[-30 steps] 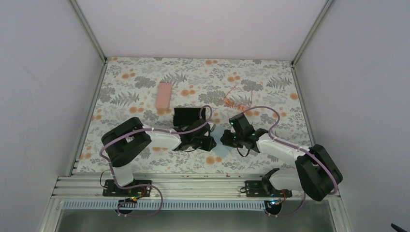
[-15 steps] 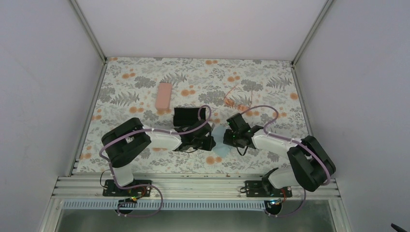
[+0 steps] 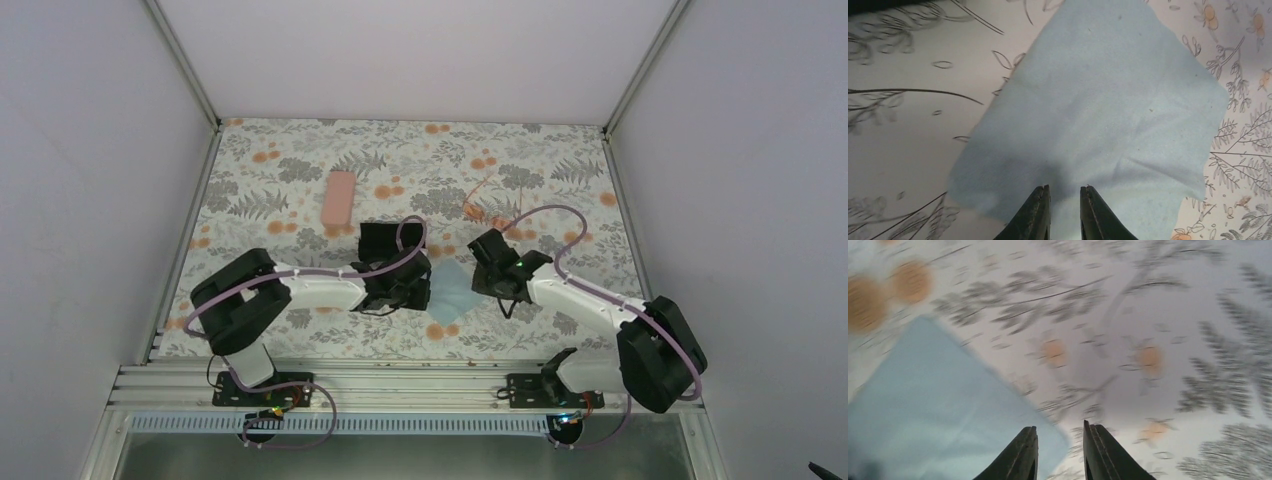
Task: Organize the sunglasses
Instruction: Adjust the glasses cleaning cloth at the center of the board.
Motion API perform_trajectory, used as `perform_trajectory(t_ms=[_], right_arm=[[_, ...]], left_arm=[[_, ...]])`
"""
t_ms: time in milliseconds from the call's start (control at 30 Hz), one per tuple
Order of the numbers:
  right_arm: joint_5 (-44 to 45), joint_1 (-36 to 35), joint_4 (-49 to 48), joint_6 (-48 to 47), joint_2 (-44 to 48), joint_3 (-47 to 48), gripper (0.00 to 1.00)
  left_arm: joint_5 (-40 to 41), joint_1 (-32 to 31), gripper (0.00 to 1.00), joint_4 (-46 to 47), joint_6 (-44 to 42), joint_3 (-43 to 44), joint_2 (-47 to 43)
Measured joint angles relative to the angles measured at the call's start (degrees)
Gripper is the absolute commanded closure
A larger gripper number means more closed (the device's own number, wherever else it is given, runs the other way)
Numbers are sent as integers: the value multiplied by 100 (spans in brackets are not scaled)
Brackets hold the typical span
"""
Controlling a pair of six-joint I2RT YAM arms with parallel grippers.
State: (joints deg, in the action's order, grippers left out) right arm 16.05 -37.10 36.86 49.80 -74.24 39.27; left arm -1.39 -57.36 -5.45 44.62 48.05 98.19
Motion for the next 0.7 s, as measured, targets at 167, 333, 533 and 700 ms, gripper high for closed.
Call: perform_trajectory(t_ms=[167, 333, 533, 700], right_arm=[[-918, -444, -505, -396, 79, 0, 73], [-1617, -1123, -922, -490, -13, -7, 74], [-1987, -1622, -1246, -470, -793, -7, 76], [-1888, -2026, -1246, -369, -1169, 157, 76]], left_arm=[[223, 90, 80, -286, 107, -118, -588], [380, 435, 79, -352, 262, -358, -1333], [446, 833, 78, -470, 358, -616, -1692], [442, 946, 76, -586, 413, -800, -1805]])
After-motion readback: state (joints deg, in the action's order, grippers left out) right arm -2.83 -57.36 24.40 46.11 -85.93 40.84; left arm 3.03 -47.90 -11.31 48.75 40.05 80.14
